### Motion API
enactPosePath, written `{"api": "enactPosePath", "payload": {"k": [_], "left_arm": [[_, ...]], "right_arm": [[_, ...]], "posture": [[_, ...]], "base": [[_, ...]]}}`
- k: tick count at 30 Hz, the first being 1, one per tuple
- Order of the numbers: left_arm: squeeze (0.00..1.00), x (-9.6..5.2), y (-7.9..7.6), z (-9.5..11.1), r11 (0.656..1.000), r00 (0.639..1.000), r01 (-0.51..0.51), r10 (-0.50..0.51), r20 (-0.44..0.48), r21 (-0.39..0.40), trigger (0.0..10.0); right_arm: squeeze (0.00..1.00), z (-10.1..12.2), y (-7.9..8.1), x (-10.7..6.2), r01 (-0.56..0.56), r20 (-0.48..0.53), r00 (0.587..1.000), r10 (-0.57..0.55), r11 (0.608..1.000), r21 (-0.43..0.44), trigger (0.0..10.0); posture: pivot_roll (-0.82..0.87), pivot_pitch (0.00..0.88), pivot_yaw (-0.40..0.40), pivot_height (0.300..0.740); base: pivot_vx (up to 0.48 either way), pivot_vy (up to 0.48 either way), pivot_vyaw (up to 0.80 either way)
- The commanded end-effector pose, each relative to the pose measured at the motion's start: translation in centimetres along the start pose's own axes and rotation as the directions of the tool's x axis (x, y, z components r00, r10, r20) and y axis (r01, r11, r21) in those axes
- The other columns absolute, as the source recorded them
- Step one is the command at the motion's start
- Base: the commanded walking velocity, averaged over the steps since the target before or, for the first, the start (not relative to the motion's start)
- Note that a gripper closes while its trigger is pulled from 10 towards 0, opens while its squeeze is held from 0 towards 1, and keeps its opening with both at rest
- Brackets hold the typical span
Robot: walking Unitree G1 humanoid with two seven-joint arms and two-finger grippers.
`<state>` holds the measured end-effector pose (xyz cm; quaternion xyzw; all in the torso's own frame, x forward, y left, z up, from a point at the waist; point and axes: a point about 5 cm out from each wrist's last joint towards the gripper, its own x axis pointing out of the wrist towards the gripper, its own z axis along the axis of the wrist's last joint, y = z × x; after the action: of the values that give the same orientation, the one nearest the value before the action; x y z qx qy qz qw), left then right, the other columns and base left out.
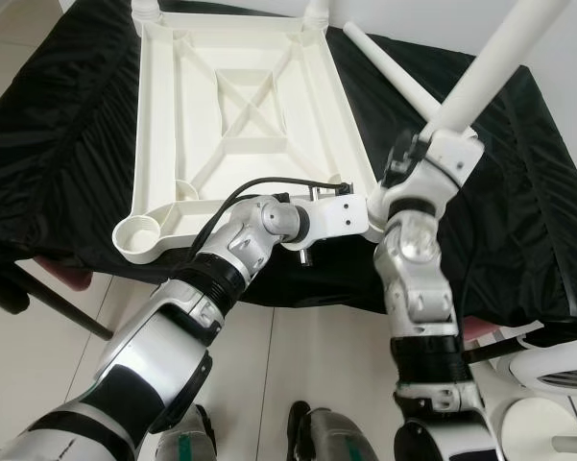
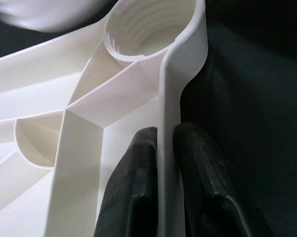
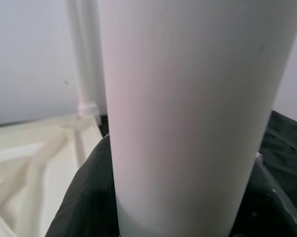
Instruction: Building children table
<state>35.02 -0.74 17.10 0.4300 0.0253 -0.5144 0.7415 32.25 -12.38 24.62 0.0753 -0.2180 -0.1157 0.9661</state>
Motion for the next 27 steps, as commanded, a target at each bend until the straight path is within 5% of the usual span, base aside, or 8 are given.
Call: {"api": "enactPosePath", "payload": {"k": [1, 8, 9, 10, 11, 19, 24, 27], "left_arm": [[0.00, 0.3, -0.4, -0.8, 1.000, 0.999, -0.020, 0.020, -0.033, -0.020, 10.0], [0.00, 0.4, -0.4, -0.7, 0.999, 0.999, -0.020, 0.020, -0.029, -0.025, 10.0], [0.27, 0.4, -0.4, -0.7, 0.999, 0.999, -0.019, 0.018, -0.027, -0.033, 10.0], [0.27, 0.4, -0.4, -0.7, 0.999, 0.999, -0.019, 0.018, -0.027, -0.033, 10.0], [1.00, 0.4, -0.4, -0.7, 0.999, 1.000, -0.019, 0.017, -0.024, -0.047, 10.0], [1.00, 0.1, -0.1, -0.2, 0.999, 1.000, 0.003, -0.002, 0.012, -0.050, 10.0], [1.00, -0.9, 0.9, 2.3, 0.999, 0.992, 0.007, -0.001, 0.127, -0.049, 10.0], [1.00, -2.2, 2.4, 4.6, 0.989, 0.964, -0.029, 0.065, 0.260, -0.143, 10.0]], "right_arm": [[0.00, 0.1, -0.2, 0.0, -0.004, 0.003, 1.000, 0.004, 1.000, 0.003, 10.0], [0.00, 0.7, -0.3, 0.4, -0.047, 0.012, 0.999, 0.047, 0.999, 0.009, 10.0], [0.00, 0.6, -0.4, 0.5, -0.050, 0.004, 0.999, 0.050, 0.999, -0.001, 10.0], [0.00, 0.6, -0.4, 0.5, -0.050, 0.004, 0.999, 0.050, 0.999, -0.001, 10.0], [0.00, 0.4, -0.6, 0.6, -0.053, -0.001, 0.999, 0.053, 0.998, -0.016, 10.0], [0.00, -1.2, -2.2, 1.8, -0.079, -0.076, 0.994, 0.073, 0.994, -0.078, 10.0], [0.00, -2.0, -3.7, 3.0, -0.116, -0.122, 0.988, 0.100, 0.984, -0.135, 10.0], [0.00, -2.1, -5.0, 4.0, -0.141, -0.138, 0.983, 0.118, 0.975, -0.171, 10.0]], "posture": [[0.06, 0.109, -0.073, 0.740], [0.06, 0.089, -0.076, 0.740], [0.06, 0.085, -0.077, 0.740], [0.06, 0.085, -0.077, 0.740], [0.06, 0.085, -0.077, 0.740], [0.06, 0.075, -0.071, 0.740], [0.06, 0.071, -0.069, 0.740], [0.07, 0.064, -0.073, 0.740]], "base": [[0.000, 0.000, 0.00], [0.000, 0.000, 0.00], [0.000, 0.000, 0.00], [0.000, 0.000, 0.00], [0.000, 0.000, 0.00], [0.000, 0.000, 0.00], [0.000, 0.000, 0.00], [0.000, 0.000, 0.00]]}}
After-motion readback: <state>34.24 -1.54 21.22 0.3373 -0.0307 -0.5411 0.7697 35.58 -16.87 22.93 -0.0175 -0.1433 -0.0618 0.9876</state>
